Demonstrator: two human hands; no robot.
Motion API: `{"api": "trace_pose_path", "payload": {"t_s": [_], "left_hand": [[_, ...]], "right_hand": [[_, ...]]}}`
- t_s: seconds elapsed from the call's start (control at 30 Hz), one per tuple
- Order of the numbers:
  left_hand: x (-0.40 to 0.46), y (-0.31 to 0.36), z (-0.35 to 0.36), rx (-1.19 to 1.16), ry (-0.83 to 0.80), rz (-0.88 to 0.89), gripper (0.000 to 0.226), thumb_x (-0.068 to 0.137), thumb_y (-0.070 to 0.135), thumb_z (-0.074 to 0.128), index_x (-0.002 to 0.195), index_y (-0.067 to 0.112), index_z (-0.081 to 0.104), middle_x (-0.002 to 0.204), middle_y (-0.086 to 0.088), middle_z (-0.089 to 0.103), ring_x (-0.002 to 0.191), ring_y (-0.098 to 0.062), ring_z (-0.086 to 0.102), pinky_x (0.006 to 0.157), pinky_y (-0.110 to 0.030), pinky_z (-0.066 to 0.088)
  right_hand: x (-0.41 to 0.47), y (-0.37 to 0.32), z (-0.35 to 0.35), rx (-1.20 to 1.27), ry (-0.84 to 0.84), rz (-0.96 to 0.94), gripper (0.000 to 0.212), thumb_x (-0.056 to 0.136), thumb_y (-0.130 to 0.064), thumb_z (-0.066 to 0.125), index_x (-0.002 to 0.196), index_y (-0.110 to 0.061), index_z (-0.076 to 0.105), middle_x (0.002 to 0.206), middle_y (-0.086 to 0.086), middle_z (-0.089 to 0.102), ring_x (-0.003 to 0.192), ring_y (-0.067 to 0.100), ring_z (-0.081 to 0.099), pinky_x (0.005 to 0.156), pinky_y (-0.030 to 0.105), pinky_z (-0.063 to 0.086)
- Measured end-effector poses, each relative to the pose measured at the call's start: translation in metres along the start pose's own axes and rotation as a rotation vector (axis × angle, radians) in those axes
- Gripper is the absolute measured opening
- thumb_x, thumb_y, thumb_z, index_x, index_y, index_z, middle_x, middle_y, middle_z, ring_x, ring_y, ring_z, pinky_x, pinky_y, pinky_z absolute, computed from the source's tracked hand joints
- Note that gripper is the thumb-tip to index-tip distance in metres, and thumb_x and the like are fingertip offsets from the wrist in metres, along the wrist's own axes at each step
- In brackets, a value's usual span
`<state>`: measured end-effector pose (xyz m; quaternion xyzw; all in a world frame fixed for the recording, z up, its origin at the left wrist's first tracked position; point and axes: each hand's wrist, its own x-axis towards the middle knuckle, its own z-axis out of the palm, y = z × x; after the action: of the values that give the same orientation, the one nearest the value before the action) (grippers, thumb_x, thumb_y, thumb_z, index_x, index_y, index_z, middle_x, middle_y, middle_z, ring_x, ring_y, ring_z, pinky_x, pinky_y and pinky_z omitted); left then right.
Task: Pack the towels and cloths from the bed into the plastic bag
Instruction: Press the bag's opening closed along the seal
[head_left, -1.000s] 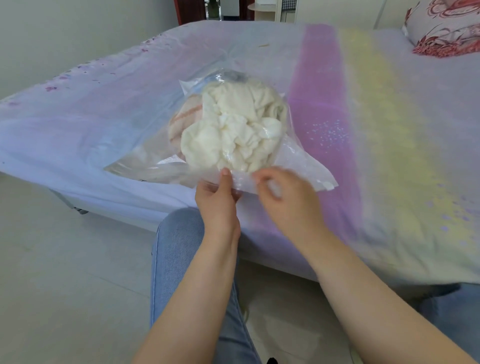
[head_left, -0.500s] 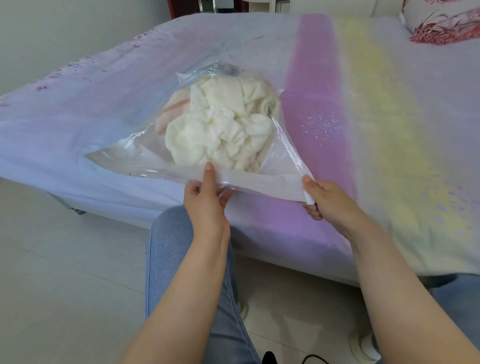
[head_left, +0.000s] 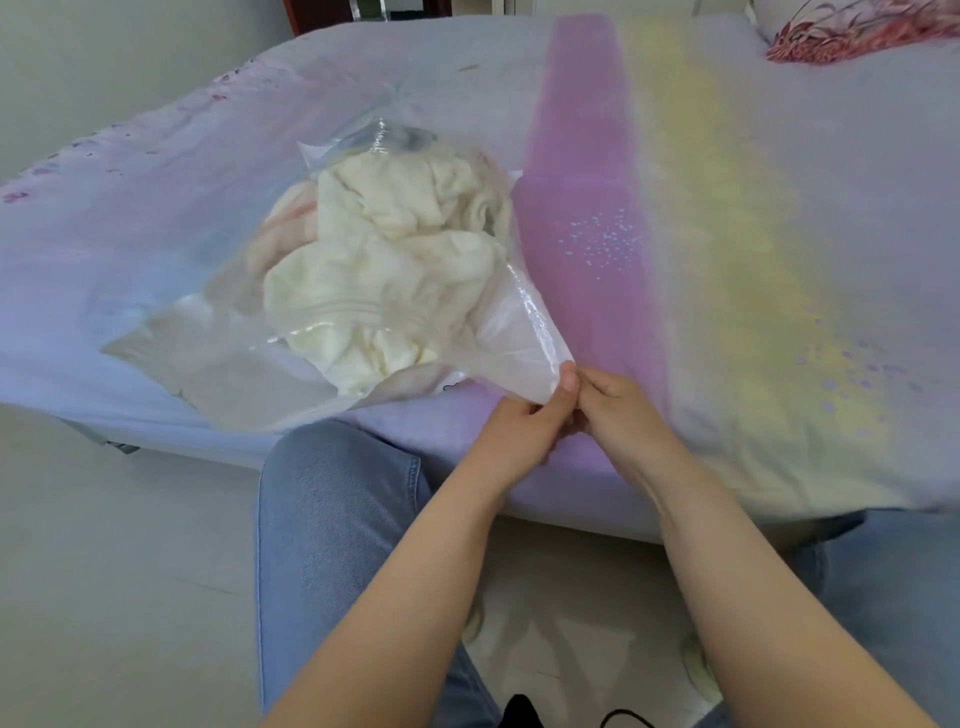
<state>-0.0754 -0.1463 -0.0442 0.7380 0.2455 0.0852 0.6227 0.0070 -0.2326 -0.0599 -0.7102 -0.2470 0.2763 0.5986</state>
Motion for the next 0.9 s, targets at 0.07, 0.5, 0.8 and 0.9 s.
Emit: {"api": "trace_pose_path", "payload": {"t_s": [0.07,0.5,0.8,0.9], "left_hand": [[0.000,-0.004,0.001,-0.076,-0.036,-0.045,0.054,0.095,0.054,0.047,0.060,0.015,0.059,0.049,0.010,0.056,0.060,-0.013,0.050,0.066,-0.025,0.043],[0.006,0.002,-0.005,-0.013,0.017,0.051,0.061,0.101,0.031,0.044,0.041,0.027,0.052,0.036,0.012,0.042,0.039,0.001,0.041,0.050,-0.013,0.033],[0.012,0.004,0.019,-0.457,0.134,-0.026,0.056,0.097,0.017,0.048,0.042,0.024,0.041,0.044,0.005,0.032,0.043,-0.011,0.028,0.044,-0.022,0.026],[0.012,0.002,0.021,-0.535,0.166,-0.063,0.052,0.095,0.017,0.048,0.044,0.021,0.038,0.048,0.000,0.029,0.044,-0.011,0.026,0.043,-0.021,0.024]], "right_hand": [[0.000,0.002,-0.003,0.055,-0.077,0.019,0.039,0.099,-0.034,0.045,0.074,-0.017,0.069,0.065,0.009,0.063,0.067,0.027,0.059,0.074,0.044,0.054],[-0.002,-0.001,-0.006,0.026,-0.086,-0.023,0.036,0.097,-0.012,0.042,0.062,-0.020,0.048,0.057,-0.003,0.045,0.058,0.016,0.042,0.065,0.035,0.046],[-0.005,-0.008,0.007,0.272,0.114,-0.041,0.050,0.094,-0.006,0.043,0.048,-0.023,0.042,0.044,-0.012,0.038,0.047,0.009,0.033,0.047,0.023,0.031],[-0.006,-0.009,0.011,0.257,0.163,-0.039,0.046,0.094,-0.007,0.045,0.050,-0.021,0.041,0.043,-0.013,0.042,0.046,0.009,0.039,0.047,0.023,0.035]]}}
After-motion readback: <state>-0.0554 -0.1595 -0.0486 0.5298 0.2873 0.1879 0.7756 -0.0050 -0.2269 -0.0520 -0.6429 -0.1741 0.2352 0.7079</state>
